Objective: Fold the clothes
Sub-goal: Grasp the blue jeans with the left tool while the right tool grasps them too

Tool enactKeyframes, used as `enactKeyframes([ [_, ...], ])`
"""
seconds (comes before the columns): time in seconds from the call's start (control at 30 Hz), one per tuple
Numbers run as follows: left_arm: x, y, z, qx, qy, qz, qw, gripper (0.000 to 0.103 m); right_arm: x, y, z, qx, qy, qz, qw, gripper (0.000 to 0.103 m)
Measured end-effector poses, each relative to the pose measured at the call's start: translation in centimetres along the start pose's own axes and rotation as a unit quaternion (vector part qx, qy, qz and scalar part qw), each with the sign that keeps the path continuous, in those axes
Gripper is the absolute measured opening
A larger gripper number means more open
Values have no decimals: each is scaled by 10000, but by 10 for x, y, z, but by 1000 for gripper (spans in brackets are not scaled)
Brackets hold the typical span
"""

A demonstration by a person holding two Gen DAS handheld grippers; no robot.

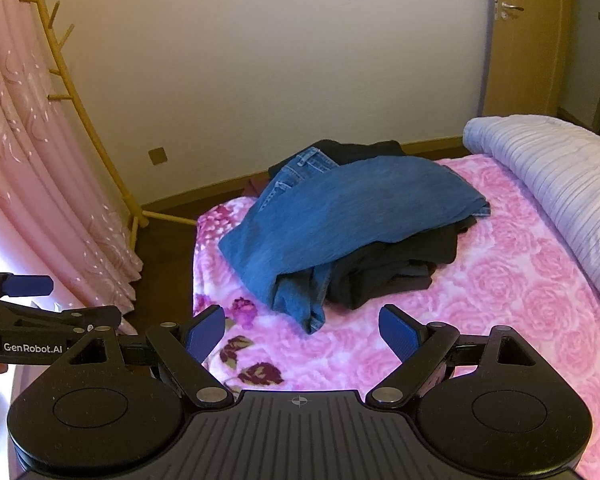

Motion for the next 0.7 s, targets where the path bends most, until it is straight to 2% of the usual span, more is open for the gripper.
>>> enactKeyframes([
  [0.13, 8, -11, -30, -136, 170, -570, 9981, 96, 0, 1, -20, 107, 84, 59, 9999, 87],
  [0.27, 19, -27, -85, -297, 325, -1573, 9866, 96, 2, 2, -53, 191, 188, 331, 9991, 87],
  [0.4, 27, -42, -158, -243, 896, -2503, 9637, 96, 10, 4, -107, 426, 226, 674, 9966, 87],
  [0.5, 30, -48, -215, -128, 1385, -3144, 9391, 96, 25, 7, -158, 600, 52, 898, 9941, 87],
  [0.63, 39, -53, -285, 157, 2078, -3444, 9154, 92, 42, 20, -231, 857, -84, 1107, 9901, 87],
  [0.7, 46, -51, -311, 287, 2237, -3637, 9038, 92, 46, 28, -262, 933, -24, 1194, 9884, 87],
])
Point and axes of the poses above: each gripper's, at about its wrist camera, not at the fingertips, and z roughly against the way its jaws point, x to its left, y to its underside, the point moved 10 cm from there along -z, roughly the way its jaws point, and after that the axes turned 6 degrees about y, right-handed, at the moved point
